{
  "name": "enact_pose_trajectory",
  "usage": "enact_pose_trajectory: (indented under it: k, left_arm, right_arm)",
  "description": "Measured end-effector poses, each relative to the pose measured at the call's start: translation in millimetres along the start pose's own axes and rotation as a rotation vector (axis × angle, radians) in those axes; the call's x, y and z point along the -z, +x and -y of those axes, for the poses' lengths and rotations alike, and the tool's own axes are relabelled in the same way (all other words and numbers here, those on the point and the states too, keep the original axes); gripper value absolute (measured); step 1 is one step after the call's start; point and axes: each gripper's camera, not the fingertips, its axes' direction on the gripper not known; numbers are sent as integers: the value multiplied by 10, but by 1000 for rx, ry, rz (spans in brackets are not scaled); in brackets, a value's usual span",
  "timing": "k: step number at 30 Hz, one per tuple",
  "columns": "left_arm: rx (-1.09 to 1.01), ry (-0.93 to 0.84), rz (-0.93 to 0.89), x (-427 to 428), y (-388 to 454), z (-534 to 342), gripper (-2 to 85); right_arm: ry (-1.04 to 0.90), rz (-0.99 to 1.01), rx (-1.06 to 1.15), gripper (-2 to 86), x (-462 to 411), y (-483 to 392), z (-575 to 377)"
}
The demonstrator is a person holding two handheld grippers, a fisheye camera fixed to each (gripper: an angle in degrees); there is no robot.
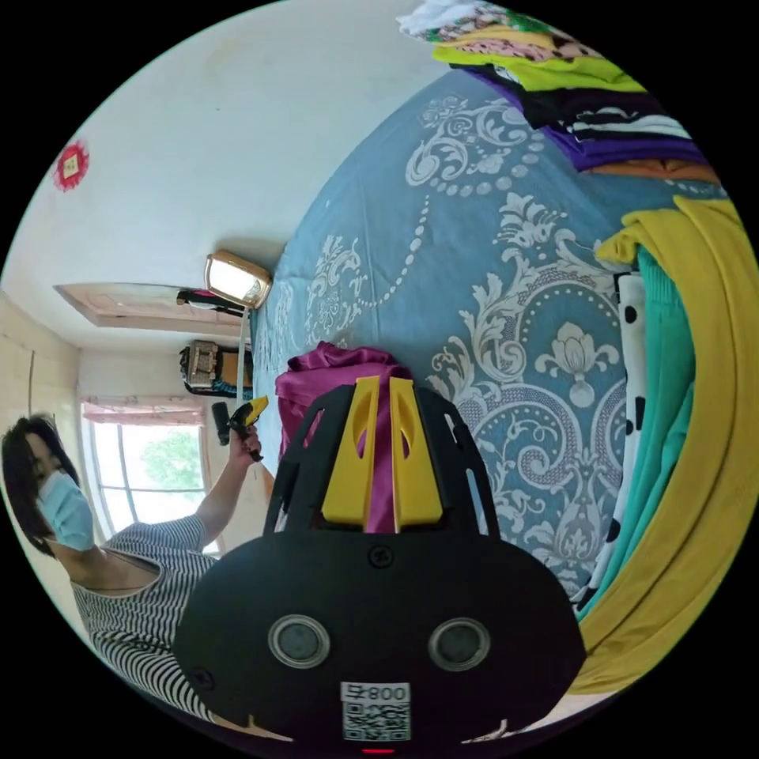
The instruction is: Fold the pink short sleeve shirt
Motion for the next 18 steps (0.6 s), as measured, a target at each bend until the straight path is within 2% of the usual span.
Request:
enact_pose_trajectory:
  k: [2,4,10,15,18]
  left_arm:
    - [-138,-74,143,-417,375,-8,81]
    - [-306,-150,307,-977,810,-43,88]
    - [-625,-356,572,-2399,1421,-305,94]
    - [-728,-433,755,-3178,1510,-546,63]
    - [-717,-415,764,-3379,1508,-583,35]
  right_arm:
    - [-17,-75,82,41,-163,-423,-57]
    - [-62,-239,237,52,-535,-1114,-144]
    - [-173,-650,652,62,-1774,-2628,-418]
    - [-228,-848,867,66,-2515,-3272,-628]
    - [-248,-915,905,61,-2800,-3462,-655]
